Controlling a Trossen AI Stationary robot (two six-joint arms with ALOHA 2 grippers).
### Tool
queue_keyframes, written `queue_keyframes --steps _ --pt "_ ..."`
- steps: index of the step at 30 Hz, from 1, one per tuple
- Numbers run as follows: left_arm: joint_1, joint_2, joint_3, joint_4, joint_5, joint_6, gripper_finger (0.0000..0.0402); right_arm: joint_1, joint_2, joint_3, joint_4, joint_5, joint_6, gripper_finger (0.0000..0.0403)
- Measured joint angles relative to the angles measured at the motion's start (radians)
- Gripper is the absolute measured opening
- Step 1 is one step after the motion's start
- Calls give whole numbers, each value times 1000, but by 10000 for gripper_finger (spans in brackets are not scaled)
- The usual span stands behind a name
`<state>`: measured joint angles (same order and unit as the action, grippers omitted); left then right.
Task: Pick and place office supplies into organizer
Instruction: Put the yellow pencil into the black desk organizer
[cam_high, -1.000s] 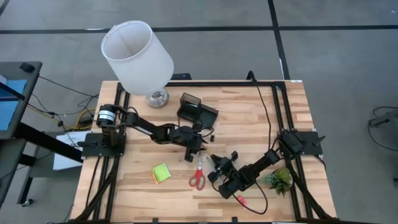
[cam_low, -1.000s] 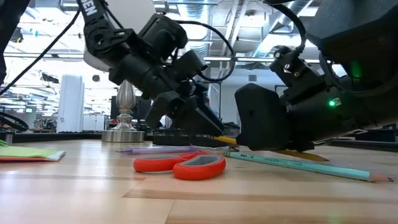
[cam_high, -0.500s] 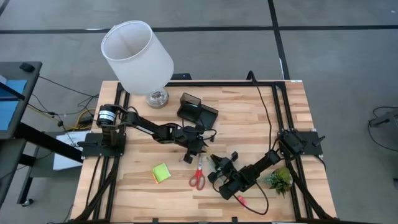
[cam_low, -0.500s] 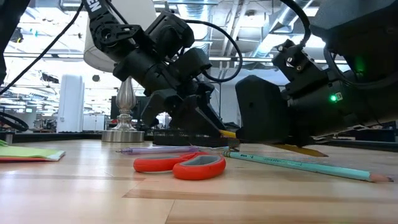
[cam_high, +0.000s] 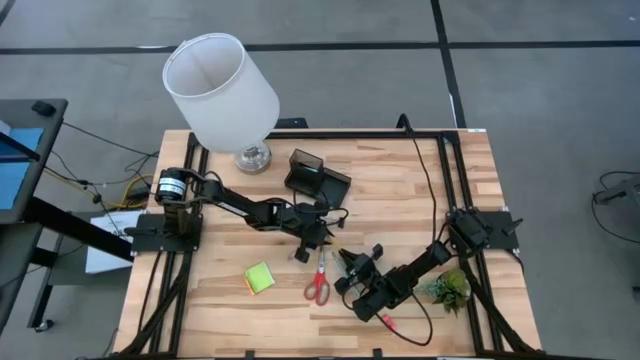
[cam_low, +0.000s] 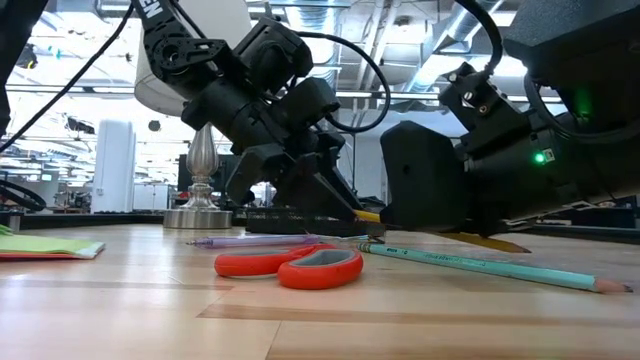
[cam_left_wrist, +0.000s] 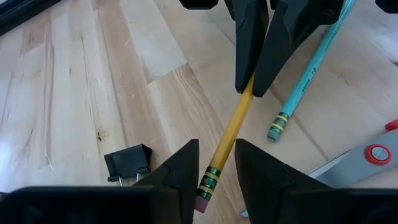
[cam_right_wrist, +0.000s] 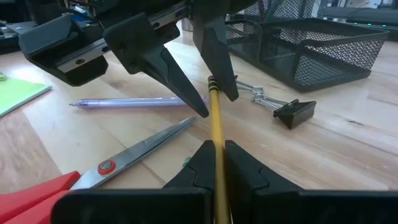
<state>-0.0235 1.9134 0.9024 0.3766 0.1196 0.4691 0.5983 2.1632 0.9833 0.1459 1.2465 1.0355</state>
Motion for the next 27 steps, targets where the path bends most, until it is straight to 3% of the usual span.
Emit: queue_keyframes --steps 19,27 --pt "-20 -1 -1 -35 -1 86 73 -35 -1 50 135 -3 -300 9" --pt "-21 0 -2 -35 -3 77 73 -47 -1 54 115 -40 -280 9"
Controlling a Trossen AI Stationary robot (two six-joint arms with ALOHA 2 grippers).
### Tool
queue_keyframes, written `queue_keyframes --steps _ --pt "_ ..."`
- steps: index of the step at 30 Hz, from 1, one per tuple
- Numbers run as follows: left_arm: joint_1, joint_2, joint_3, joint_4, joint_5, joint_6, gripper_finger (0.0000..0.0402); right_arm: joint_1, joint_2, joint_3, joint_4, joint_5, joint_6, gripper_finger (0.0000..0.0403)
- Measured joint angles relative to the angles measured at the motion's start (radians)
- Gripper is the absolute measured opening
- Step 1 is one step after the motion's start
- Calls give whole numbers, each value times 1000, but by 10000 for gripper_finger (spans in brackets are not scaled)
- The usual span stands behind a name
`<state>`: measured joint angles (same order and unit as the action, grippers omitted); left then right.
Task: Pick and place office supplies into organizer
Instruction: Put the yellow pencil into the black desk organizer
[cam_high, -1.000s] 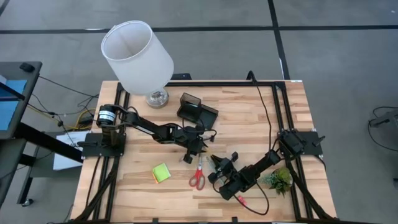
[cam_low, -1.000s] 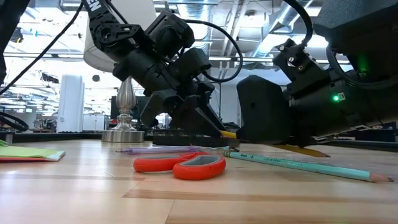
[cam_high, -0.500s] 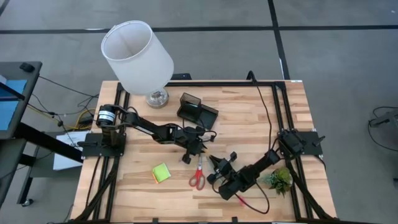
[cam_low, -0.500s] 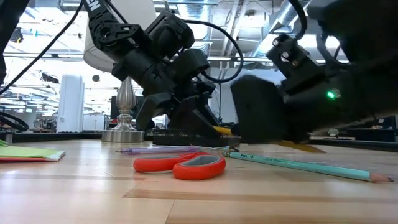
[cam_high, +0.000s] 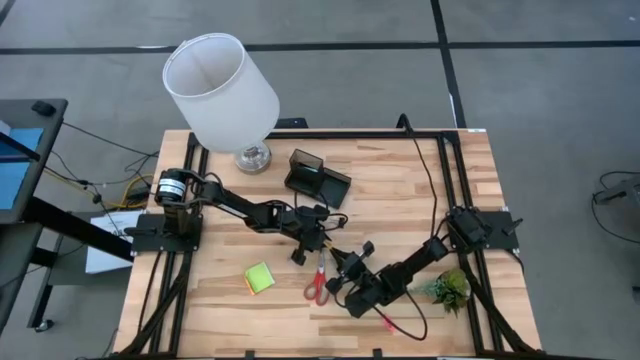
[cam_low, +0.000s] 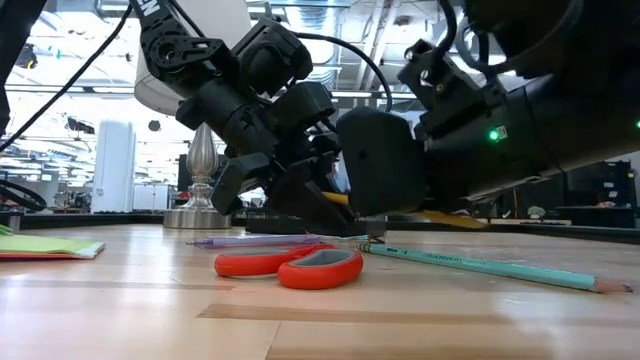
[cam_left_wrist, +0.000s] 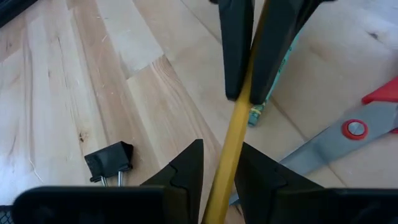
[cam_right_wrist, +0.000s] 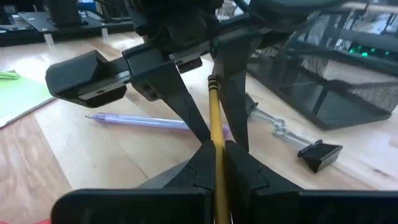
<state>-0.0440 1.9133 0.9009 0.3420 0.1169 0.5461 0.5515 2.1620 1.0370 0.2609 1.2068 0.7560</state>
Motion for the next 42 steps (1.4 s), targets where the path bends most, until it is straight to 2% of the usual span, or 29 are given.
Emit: queue_keyframes --steps 7,18,25,28,36,39,42 --pt "0 1 0 5 -1 -2 73 0 0 3 -152 -31 177 9" --pt "0 1 0 3 -18 19 71 -2 0 0 -122 -34 136 9" --pt "-2 1 -2 -26 -22 46 14 -10 0 0 -121 -39 132 15" --pt "-1 1 -2 -34 -27 31 12 -13 0 -1 -122 -37 127 17" --pt "-2 1 -2 -39 -66 18 7 -12 -6 1 -123 -53 -17 22" --pt "-3 1 0 -39 -124 17 7 -11 -27 27 -127 -56 -85 34" --pt "-8 -17 1 -59 -233 70 7 3 -74 64 -125 -27 -192 42"
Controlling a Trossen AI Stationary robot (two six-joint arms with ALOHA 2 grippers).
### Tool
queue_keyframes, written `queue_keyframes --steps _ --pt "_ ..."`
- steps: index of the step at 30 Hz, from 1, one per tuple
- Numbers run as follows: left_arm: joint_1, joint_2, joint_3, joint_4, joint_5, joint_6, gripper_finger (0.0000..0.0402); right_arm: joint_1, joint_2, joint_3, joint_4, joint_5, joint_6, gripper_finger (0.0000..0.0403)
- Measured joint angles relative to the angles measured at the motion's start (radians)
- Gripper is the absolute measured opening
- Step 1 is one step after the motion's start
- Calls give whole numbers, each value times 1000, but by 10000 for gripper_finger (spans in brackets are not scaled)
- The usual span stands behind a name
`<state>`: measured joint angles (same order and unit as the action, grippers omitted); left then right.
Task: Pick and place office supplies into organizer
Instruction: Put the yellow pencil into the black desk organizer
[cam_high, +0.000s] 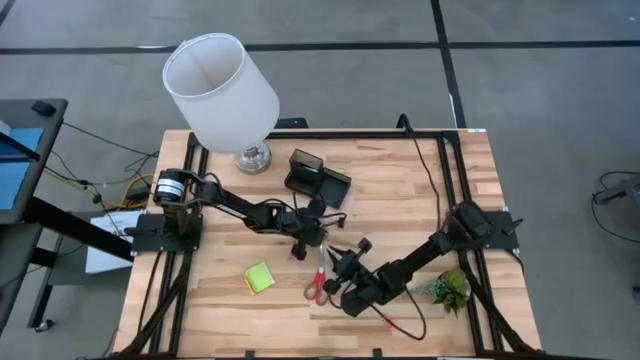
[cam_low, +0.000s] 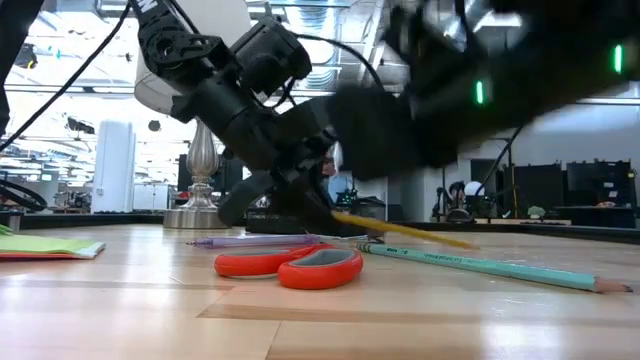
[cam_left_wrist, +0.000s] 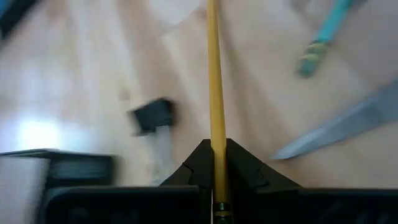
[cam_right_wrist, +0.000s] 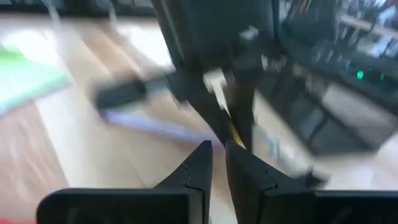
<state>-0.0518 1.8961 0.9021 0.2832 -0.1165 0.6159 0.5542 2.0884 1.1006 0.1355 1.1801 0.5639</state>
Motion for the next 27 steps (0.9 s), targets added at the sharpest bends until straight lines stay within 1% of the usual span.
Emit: queue_keyframes --steps 3,5,7,9,12,15,17,19,21,24,26,27 --pt "-17 -43 38 -99 -135 106 7 22 -71 17 -1 38 -121 41" --pt "-31 -75 86 -195 -260 209 7 38 -125 19 -16 65 -169 35" --pt "-45 -107 152 -326 -406 326 7 54 -175 19 -69 85 -175 27" --pt "-52 -127 236 -468 -544 445 7 66 -219 19 -155 83 -139 19" --pt "-50 -140 369 -711 -699 575 7 79 -256 19 -265 74 -30 10" --pt "-47 -140 489 -921 -850 646 7 92 -254 19 -354 63 82 5" --pt "-44 -140 555 -1039 -930 653 7 94 -250 18 -420 43 158 3" --pt "-36 -139 611 -1163 -980 639 7 96 -230 21 -449 8 245 3" --pt "-27 -139 667 -1283 -1006 611 7 96 -213 15 -513 -29 310 3" --pt "-5 -139 718 -1436 -1004 568 7 92 -187 23 -521 -52 378 3" --pt "16 -139 730 -1499 -991 517 7 92 -172 13 -568 -58 401 3" --pt "28 -139 731 -1521 -980 492 7 92 -161 14 -550 -58 405 3"
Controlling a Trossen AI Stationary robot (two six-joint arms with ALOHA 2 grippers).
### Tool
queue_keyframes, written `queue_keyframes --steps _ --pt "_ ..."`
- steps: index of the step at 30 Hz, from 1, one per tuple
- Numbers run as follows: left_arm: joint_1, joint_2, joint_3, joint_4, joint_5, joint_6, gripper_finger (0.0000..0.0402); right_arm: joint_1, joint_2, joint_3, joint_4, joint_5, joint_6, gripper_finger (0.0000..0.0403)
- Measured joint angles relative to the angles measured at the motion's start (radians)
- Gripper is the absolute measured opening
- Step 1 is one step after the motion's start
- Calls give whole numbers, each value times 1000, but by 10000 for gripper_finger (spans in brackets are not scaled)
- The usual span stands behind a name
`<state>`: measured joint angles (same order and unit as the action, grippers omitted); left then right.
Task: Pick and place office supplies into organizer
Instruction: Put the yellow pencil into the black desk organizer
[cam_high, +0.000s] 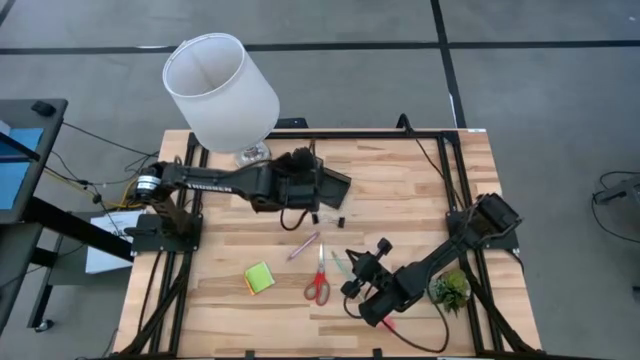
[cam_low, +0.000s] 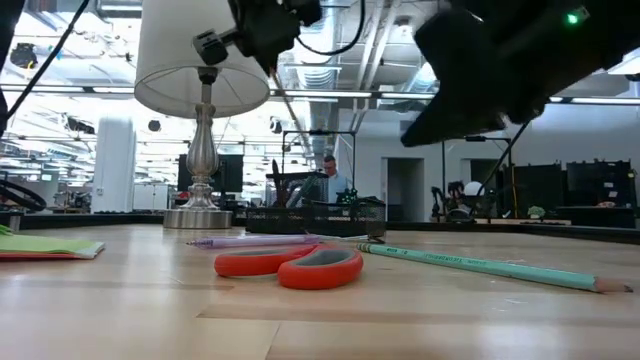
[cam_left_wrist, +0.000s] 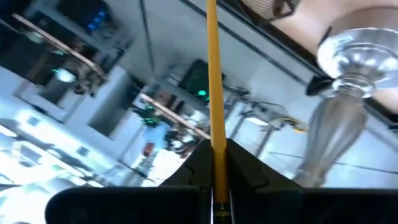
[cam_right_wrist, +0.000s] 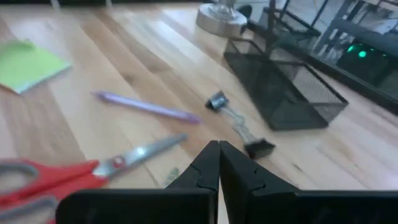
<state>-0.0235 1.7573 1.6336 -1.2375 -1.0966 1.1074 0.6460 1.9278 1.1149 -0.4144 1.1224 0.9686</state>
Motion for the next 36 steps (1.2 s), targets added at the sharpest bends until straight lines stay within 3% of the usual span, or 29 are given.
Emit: queue_keyframes --steps 6,17,27,36 --pt "85 14 -2 -30 106 -28 7 -8 44 2 0 -10 34 3" --pt "198 23 -1 138 283 72 6 -26 44 3 0 -23 37 3" --pt "242 145 0 187 296 131 7 -26 43 2 -14 -25 38 3" --pt "257 226 -1 259 316 120 64 -26 43 2 -49 -25 52 3"
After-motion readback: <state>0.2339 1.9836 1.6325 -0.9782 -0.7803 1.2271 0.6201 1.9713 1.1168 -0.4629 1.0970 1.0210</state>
